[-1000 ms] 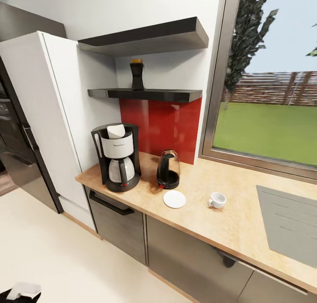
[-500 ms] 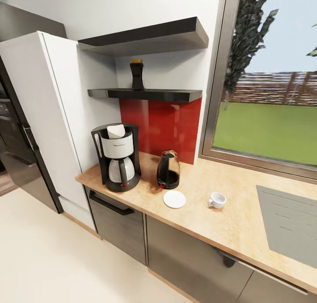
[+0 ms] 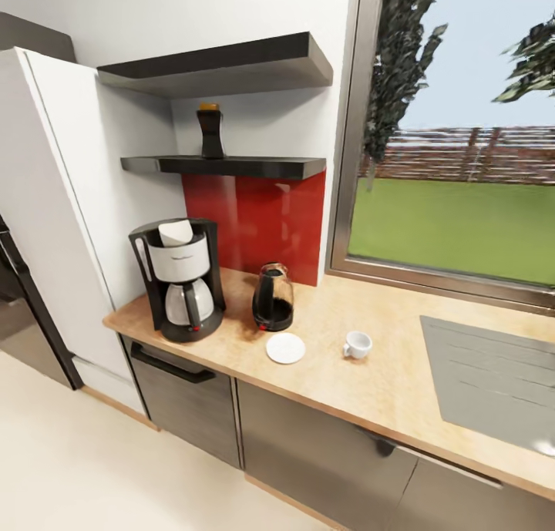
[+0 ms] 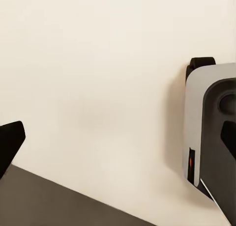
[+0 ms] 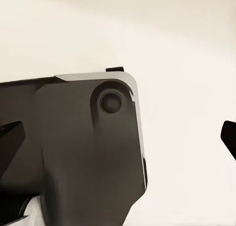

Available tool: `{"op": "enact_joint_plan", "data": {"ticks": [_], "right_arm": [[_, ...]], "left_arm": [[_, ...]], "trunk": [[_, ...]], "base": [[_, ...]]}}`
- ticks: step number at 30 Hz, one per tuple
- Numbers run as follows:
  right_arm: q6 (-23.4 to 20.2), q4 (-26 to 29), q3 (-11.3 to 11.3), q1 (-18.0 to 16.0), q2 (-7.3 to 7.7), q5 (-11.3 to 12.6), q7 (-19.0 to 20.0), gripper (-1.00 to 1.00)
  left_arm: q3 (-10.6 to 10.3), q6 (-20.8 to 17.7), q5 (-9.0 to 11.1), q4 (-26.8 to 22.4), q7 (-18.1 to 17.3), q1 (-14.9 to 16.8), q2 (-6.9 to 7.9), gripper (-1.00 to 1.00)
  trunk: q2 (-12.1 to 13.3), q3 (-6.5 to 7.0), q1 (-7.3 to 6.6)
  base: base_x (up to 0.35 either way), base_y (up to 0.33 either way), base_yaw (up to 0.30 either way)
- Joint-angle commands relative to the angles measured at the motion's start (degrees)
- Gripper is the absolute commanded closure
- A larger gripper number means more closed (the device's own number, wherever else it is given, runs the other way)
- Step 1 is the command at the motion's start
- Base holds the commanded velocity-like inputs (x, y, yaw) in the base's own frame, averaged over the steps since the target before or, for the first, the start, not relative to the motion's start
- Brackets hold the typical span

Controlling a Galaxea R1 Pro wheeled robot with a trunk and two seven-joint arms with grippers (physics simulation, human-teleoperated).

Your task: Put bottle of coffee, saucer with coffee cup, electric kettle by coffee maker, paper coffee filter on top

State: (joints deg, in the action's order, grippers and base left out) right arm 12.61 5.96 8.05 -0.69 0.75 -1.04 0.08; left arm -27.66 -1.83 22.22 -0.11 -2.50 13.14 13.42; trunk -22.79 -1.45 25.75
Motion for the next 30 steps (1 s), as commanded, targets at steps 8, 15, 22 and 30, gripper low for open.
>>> {"op": "enact_joint_plan", "data": {"ticks": [8, 15, 22, 30], "right_arm": [[0.23, -0.03, 0.28, -0.06, -0.12, -0.11, 0.01, -1.0], [0.23, 0.01, 0.3, -0.03, -0.14, -0.11, -0.12, -1.0], [0.23, -0.07, 0.3, -0.05, 0.04, 0.82, -0.31, -1.0], [0.23, -0.07, 0.3, -0.05, 0.06, 0.99, -0.37, -1.0]], "left_arm": [[-0.64, -0.69, 0.48, -0.06, -0.23, 0.04, 0.03, -1.0], [-0.79, -0.8, 0.46, 0.02, 0.55, 0.04, 0.03, -1.0], [-0.63, -1.13, 0.53, 0.03, 9.22, 0.04, 0.01, -1.0], [-0.55, -3.24, 0.54, 0.68, 11.42, -0.04, -0.74, -1.0]], "trunk": [[-0.13, -0.13, 0.03], [-0.13, -0.13, 0.03], [-0.13, -0.13, 0.03], [-0.13, -0.13, 0.03]], "base": [[-0.045, 0.255, -0.3], [-0.017, 0.324, -0.3], [-0.001, 0.338, -0.3], [0.0, 0.34, -0.133]]}}
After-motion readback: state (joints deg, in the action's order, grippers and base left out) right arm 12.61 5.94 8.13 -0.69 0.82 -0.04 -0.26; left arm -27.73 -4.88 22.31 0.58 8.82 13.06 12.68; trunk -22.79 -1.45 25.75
